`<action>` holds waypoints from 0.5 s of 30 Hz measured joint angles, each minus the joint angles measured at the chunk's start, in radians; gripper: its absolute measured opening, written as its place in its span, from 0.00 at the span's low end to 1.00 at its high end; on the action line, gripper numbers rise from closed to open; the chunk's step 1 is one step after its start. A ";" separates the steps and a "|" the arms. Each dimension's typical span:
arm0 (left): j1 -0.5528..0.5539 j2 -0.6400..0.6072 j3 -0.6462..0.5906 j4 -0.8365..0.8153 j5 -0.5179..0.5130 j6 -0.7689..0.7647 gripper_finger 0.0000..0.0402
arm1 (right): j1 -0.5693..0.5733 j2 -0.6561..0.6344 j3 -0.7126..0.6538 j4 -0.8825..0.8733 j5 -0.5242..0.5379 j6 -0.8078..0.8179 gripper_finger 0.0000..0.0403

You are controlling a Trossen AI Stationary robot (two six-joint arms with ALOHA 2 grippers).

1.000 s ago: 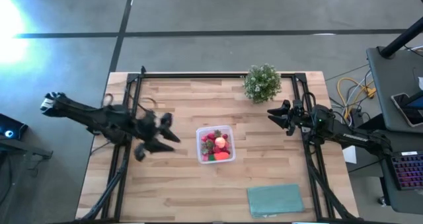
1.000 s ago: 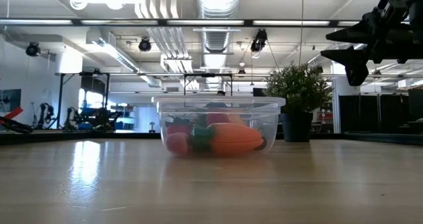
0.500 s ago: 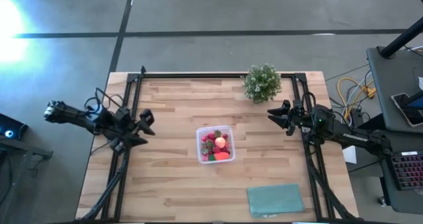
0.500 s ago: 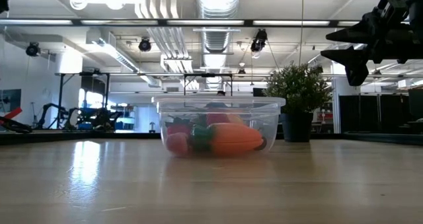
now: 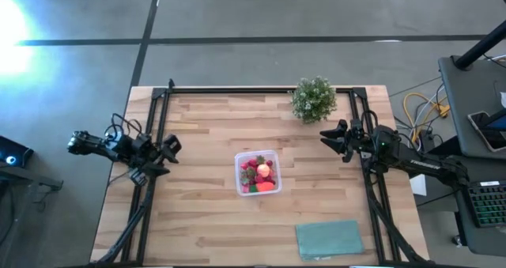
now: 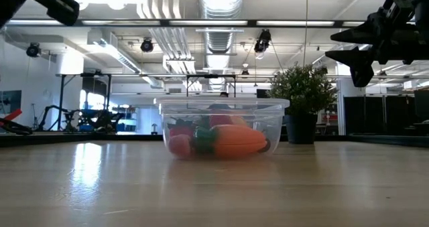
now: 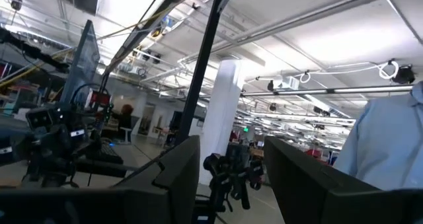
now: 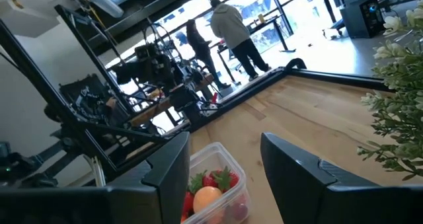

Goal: Pick and placing Produce into tupperware
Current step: Return to Home Position

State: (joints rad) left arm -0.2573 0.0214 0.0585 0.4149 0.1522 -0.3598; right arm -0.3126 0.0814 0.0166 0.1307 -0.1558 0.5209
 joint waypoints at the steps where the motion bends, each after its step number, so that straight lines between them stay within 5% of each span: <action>1: 0.000 0.002 -0.017 0.020 0.000 0.000 0.39 | 0.000 0.000 0.000 0.000 0.000 0.000 0.44; 15: 0.001 0.060 -0.050 -0.082 -0.068 0.001 0.39 | 0.000 0.000 0.000 -0.001 0.000 0.000 0.44</action>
State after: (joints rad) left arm -0.2565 0.0813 0.0082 0.3329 0.0837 -0.3584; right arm -0.3126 0.0814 0.0166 0.1301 -0.1561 0.5209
